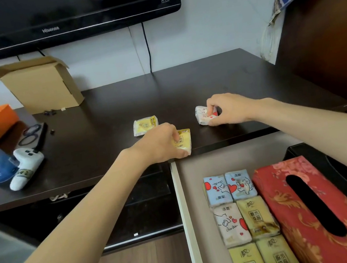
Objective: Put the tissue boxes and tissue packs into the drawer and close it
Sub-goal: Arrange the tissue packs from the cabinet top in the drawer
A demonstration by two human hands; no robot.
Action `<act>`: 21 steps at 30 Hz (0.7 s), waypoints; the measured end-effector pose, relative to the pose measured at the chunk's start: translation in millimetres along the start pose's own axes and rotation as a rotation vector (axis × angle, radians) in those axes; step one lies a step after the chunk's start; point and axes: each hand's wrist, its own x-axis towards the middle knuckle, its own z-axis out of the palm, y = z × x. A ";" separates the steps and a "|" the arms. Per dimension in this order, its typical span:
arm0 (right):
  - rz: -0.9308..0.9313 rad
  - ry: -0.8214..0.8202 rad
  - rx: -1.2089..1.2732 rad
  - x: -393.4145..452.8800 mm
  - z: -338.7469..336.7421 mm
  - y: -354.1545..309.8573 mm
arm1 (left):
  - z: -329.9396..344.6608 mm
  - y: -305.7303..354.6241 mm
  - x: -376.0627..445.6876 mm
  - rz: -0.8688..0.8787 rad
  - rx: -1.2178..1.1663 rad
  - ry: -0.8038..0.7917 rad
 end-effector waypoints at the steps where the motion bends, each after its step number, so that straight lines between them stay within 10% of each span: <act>1: 0.008 -0.001 0.009 -4.1 -1.1 -1.1 | 0.1 -0.7 -0.3 -0.001 -0.004 -0.004; 21: 0.026 0.020 0.127 -101.9 -11.5 -18.7 | 14.3 33.0 -46.2 0.042 -0.094 0.150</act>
